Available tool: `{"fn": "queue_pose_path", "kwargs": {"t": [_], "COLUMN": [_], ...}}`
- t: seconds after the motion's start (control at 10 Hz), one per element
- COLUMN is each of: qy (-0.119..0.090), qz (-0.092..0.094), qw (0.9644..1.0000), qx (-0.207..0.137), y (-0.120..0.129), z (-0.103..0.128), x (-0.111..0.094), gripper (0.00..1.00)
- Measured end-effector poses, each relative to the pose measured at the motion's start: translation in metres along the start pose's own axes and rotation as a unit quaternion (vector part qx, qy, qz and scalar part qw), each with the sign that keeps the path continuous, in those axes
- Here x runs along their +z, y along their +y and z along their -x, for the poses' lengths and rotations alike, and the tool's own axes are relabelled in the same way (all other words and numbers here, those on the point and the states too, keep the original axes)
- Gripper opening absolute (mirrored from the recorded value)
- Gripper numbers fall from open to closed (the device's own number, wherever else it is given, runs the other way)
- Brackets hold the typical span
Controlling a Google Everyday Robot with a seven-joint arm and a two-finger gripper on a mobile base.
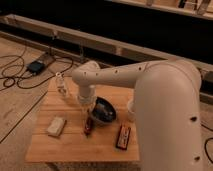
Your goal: Drag the ceramic bowl in a circle
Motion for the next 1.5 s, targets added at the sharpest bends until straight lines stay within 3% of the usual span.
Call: {"fn": "queue_pose_path", "kwargs": {"t": [0.3, 0.6, 0.9, 1.2, 1.5], "qy": [-0.003, -0.012, -0.013, -0.020, -0.025], "qz": [-0.023, -0.040, -0.051, -0.058, -0.061], "qw": [0.9995, 0.9986, 0.9983, 0.9981, 0.9971], "qx": [0.022, 0.033, 0.025, -0.003, -0.039], "y": [-0.041, -0.076, -0.091, -0.086, -0.064], "z": [0.009, 0.034, 0.060, 0.100, 0.139], "x": [0.000, 0.004, 0.012, 0.019, 0.027], "gripper": [0.00, 0.00, 0.00, 0.00, 0.00]}}
